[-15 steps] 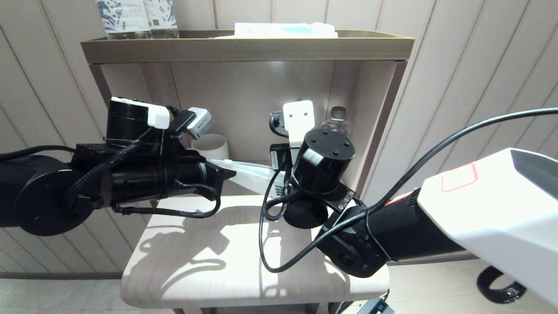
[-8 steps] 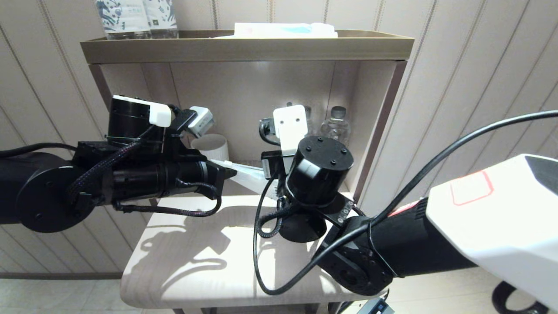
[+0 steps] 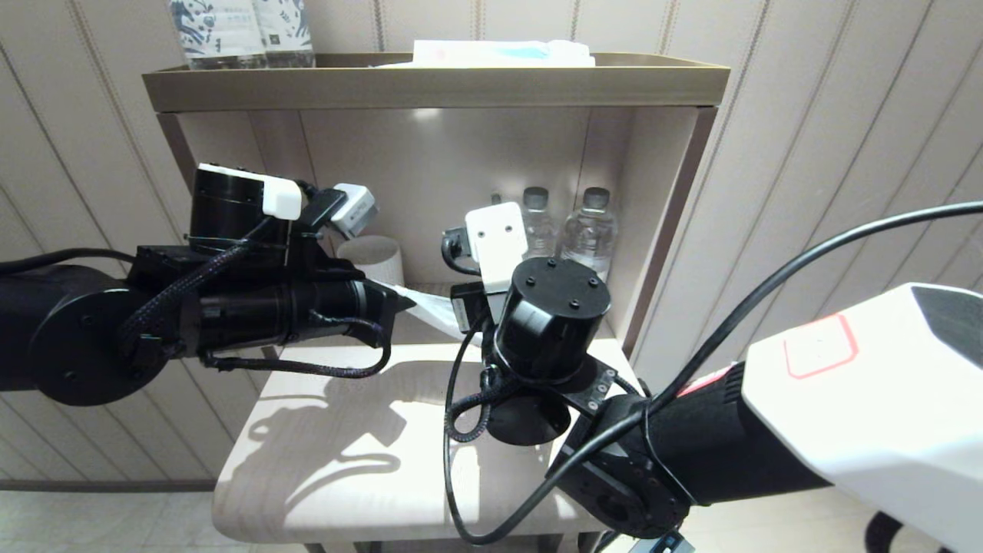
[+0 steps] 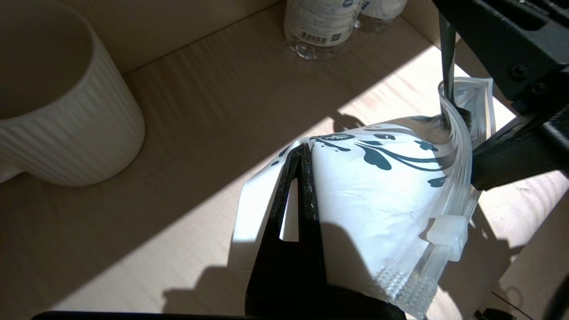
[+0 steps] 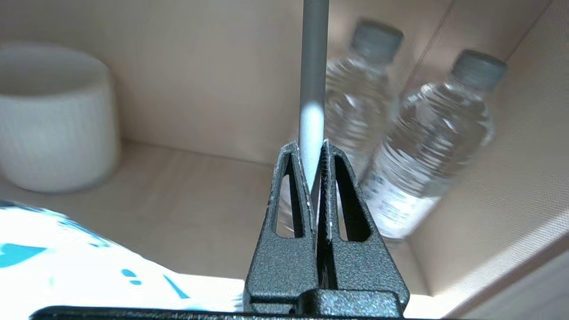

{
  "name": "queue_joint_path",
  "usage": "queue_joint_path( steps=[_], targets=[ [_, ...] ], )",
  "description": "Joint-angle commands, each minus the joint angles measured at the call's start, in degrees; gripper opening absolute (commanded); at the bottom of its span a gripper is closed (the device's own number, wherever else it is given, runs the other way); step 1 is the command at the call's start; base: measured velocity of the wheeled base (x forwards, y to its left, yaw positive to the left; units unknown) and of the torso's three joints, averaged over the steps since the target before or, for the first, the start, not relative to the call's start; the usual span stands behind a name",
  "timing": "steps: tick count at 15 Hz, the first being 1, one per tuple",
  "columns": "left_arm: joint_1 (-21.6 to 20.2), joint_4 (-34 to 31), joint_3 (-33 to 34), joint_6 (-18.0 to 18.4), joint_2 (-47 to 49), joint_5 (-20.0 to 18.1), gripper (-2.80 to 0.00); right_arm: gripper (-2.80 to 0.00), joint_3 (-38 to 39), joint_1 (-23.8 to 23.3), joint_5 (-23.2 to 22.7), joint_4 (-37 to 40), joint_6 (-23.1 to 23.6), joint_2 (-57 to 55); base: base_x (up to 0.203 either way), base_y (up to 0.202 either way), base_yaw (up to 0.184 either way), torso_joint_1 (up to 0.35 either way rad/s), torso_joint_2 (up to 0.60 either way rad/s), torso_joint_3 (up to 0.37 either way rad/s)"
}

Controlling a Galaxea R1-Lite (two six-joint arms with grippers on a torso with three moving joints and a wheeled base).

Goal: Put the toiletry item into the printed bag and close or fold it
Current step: Place the toothbrush in the storage bag

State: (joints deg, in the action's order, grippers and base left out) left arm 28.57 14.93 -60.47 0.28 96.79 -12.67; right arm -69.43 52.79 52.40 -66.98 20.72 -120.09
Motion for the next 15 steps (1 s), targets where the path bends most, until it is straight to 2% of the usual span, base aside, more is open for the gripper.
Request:
queue_joint_path(
  steps=[1,4,11,15],
  targets=[
    [0.0,0.1,-0.3,-0.5,-0.3,-0.1,-2.8,-2.8,1.7,-0.5,0.0,-0.4,1.4,1.0,0.0,0.0,0.0,0.0,0.0,0.0],
    [0.1,0.0,-0.4,-0.5,-0.4,-0.1,-2.8,-2.8,1.6,-0.8,-1.8,0.7,4.2,2.1,0.0,0.0,0.0,0.0,0.0,0.0],
    [0.3,-0.7,-0.3,-0.5,-1.0,-0.1,-2.8,-2.8,5.7,-0.8,-11.5,17.4,5.5,10.0,0.0,0.0,0.0,0.0,0.0,0.0],
    [0.8,-0.7,0.1,-0.5,-1.3,-0.2,-2.8,-2.8,4.3,-2.8,-13.2,18.0,5.6,9.2,0.0,0.0,0.0,0.0,0.0,0.0]
  ],
)
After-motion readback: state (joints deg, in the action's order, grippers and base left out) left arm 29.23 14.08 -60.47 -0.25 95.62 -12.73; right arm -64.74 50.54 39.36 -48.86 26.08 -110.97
